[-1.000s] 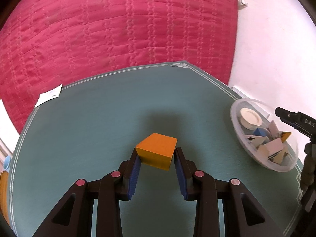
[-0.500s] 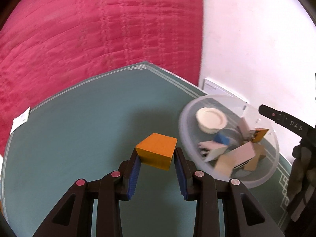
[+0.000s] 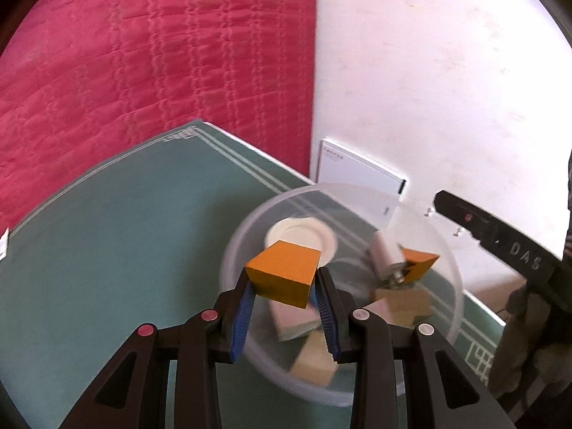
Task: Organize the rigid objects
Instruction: 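Carry the blue wedge into the bowl with the right gripper while the left carries the orange block, then open both grippers to drop the wedge and orange block into the bowl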
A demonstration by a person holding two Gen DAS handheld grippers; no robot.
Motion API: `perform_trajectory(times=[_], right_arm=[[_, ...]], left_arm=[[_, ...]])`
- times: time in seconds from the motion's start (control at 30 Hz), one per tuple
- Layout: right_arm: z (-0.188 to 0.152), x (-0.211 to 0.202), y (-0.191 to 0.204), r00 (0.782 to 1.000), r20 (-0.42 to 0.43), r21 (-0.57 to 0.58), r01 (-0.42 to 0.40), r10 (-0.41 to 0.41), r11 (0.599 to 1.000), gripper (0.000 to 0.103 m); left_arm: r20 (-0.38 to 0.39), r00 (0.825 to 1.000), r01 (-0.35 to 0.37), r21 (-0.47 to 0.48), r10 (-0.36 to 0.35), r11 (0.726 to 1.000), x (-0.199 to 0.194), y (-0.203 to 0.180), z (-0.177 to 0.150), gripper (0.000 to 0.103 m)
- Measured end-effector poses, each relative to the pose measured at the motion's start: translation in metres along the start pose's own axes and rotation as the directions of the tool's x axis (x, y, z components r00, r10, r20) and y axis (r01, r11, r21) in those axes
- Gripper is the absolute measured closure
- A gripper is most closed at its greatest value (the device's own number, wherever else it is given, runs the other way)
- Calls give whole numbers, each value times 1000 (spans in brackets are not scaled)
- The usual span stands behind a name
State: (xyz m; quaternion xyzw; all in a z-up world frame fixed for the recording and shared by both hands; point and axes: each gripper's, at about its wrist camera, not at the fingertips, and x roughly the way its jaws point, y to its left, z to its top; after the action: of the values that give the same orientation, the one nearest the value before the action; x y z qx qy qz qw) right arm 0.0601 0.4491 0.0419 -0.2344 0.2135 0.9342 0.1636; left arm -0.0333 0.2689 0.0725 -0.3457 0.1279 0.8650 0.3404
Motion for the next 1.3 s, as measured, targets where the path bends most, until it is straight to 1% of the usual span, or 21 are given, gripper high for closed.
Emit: perform_trajectory(times=[0.23, 0.27, 0.3, 0.33, 0.37, 0.4, 0.53, 0.57, 0.6, 0.63, 0.7, 0.73, 0.83, 0.93, 1.17, 1.3], right_arm=[[0, 0, -6, 1000, 9, 16, 22, -22, 1000, 49], [0, 0, -6, 1000, 9, 17, 25, -25, 1000, 49], [-1, 0, -6, 1000, 11, 17, 27, -27, 999, 49], [-1, 0, -7, 999, 13, 16, 32, -32, 999, 49], [-1, -1, -7, 999, 14, 16, 35, -35, 999, 49], [-1, 0, -7, 999, 15, 16, 38, -38, 999, 49], [-3, 0, -9, 999, 13, 15, 47, -47, 999, 49], [-3, 0, -8, 999, 12, 12, 48, -48, 999, 49], [-3, 0, -8, 999, 13, 10, 48, -48, 999, 49], [-4, -1, -7, 999, 12, 5, 48, -48, 999, 49], [-5, 0, -6, 999, 11, -1, 49, -49, 999, 48], [-5, -1, -5, 999, 10, -4, 48, -48, 999, 47], [-7, -1, -4, 999, 8, -9, 49, -49, 999, 45], [-9, -3, -3, 999, 9, -13, 47, -47, 999, 40], [-14, -10, 1, 999, 18, -38, 43, -42, 998, 39], [-17, -14, 6, 999, 26, -54, 40, -39, 998, 32]], left_arm=[[-15, 997, 78, 28, -78, 997, 17, -24, 11, 66], [-21, 996, 88, 28, -87, 996, 19, -25, 11, 62], [-24, 996, 92, 23, -91, 995, 21, -25, 11, 50], [-24, 995, 96, 16, -95, 995, 23, -25, 11, 44], [-20, 995, 98, 9, -98, 995, 23, -23, 9, 35], [-17, 995, 95, 6, -95, 995, 22, -22, 7, 30], [-21, 998, 60, -13, -60, 998, 19, -13, 2, 27], [-13, 999, 33, -16, -33, 999, 16, -10, 1, 26], [-4, 1000, 7, -14, -8, 1000, 15, -9, 1, 22], [14, 999, -32, -8, 33, 999, 11, -7, 1, 19], [37, 996, -82, -3, 82, 997, 5, -3, 0, 11], [51, 991, -126, 7, 126, 992, 0, -2, -2, 10], [77, 979, -189, 14, 187, 982, -8, 1, -7, 5], [86, 975, -208, 10, 207, 978, -12, 5, -8, 2], [86, 971, -224, -10, 224, 974, -24, 9, -16, 1], [99, 965, -242, -34, 244, 970, -31, 16, -18, 1]])
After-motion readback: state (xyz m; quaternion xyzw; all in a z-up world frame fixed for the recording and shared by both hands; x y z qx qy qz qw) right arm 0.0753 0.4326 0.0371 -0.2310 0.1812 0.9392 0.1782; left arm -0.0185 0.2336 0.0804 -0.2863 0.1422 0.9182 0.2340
